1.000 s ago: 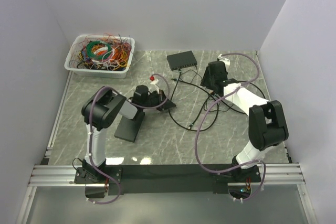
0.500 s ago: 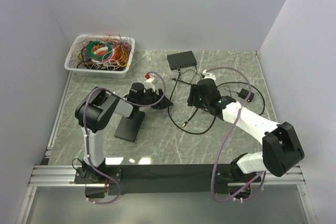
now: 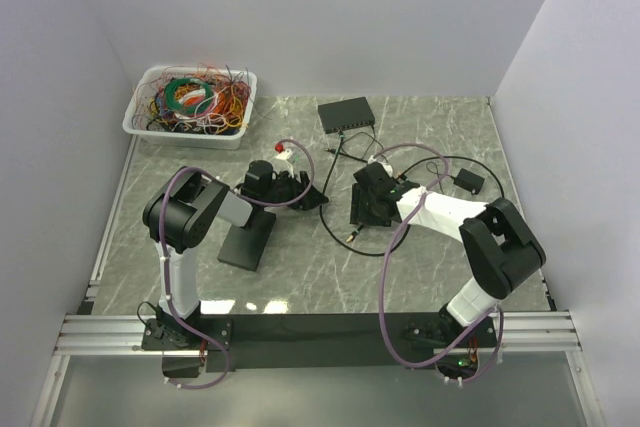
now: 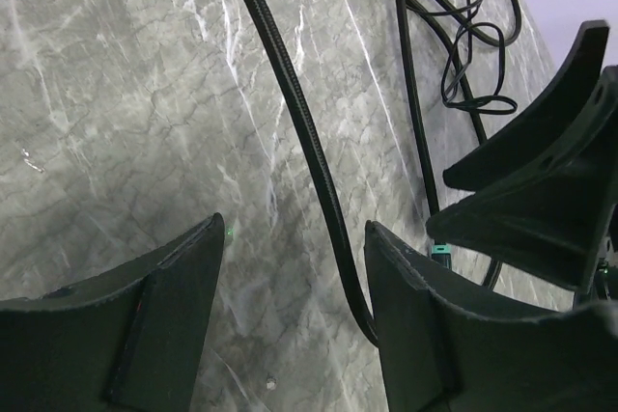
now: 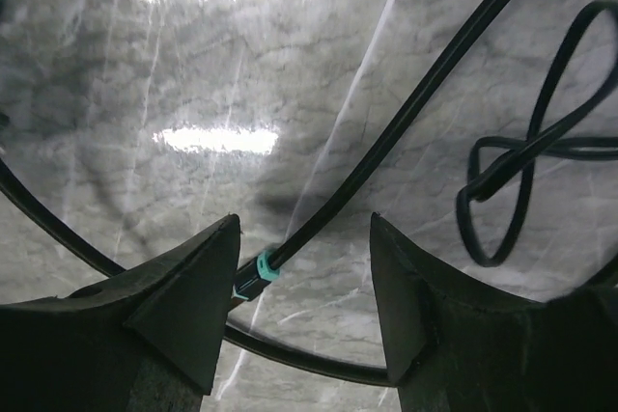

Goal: Insert the plug into the switch port

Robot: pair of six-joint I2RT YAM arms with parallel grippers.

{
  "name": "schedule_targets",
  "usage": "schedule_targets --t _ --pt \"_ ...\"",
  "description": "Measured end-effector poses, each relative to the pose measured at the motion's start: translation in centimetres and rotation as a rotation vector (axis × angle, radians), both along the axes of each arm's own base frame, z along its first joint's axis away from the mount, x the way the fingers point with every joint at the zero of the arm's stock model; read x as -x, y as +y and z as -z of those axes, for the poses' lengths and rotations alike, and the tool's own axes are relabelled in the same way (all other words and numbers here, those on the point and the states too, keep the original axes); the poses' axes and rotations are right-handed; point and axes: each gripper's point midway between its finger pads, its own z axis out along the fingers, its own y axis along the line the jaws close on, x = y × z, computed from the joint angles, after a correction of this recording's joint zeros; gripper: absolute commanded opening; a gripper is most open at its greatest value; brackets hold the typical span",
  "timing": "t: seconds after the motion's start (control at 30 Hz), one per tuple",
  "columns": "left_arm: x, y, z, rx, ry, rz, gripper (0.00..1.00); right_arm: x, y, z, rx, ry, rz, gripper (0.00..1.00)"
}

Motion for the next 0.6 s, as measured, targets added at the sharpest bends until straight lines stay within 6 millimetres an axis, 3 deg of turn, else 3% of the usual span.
schedule_targets --t 0.27,0.37,0.4,0.5,0.6 --pt "0.3 0.0 -0.1 0.008 -0.007 0.008 0.65 -0.1 0.4 0.8 0.009 0.018 0.010 0.55" --pt "0.4 0.0 0.0 0.007 -0.004 0.010 0.65 -0.7 0.7 1.0 0.018 0.011 0.015 0.39" --pt "0.4 0.0 0.0 0.007 -0.005 0.010 0.65 -1.0 0.8 1.1 0.019 0.007 0.016 0.27" --pt "0.4 0.0 0.0 0.008 -0.007 0.011 0.65 -1.7 1.0 1.2 0.016 -0.008 0.026 0.08" --pt "0.5 0.0 0.0 0.010 -0.008 0.012 0.67 -1.9 1.1 1.1 0.014 -0.016 0.030 0.00"
